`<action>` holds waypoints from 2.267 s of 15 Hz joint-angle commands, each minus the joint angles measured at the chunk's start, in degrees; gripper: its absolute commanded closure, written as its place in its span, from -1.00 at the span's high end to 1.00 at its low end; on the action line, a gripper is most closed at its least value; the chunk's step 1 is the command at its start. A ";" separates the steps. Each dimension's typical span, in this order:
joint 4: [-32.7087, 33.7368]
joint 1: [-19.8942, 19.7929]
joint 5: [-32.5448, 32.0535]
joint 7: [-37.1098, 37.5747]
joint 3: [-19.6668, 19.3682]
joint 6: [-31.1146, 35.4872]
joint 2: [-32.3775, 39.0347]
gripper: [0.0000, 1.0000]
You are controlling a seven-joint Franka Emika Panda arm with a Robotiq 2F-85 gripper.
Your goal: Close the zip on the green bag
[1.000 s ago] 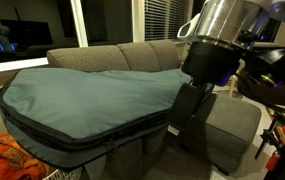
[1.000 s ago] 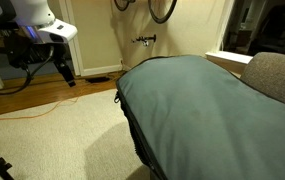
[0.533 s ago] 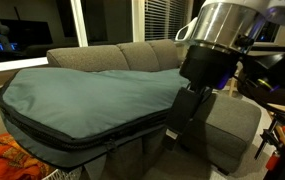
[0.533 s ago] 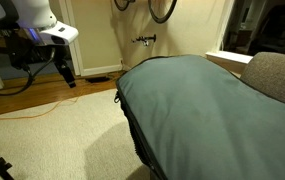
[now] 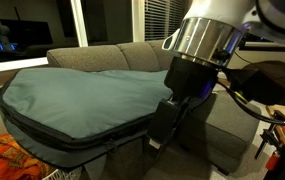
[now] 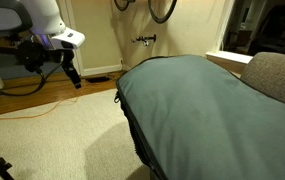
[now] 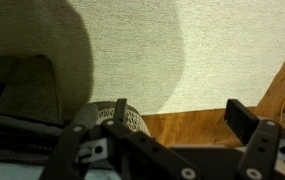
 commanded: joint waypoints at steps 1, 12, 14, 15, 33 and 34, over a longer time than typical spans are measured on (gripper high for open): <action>2.14 -0.58 1.55 -2.17 0.80 3.05 3.47 1.00; 8.42 -4.32 1.06 -4.17 2.41 6.37 11.12 1.00; 9.47 -5.34 1.01 -4.72 2.79 6.54 12.38 1.00; 10.06 -5.94 1.02 -4.98 3.09 6.51 13.00 1.00; 17.13 -15.44 0.44 -9.12 9.98 9.79 23.38 1.00; 17.19 -15.82 0.32 -9.15 10.21 10.20 23.77 1.00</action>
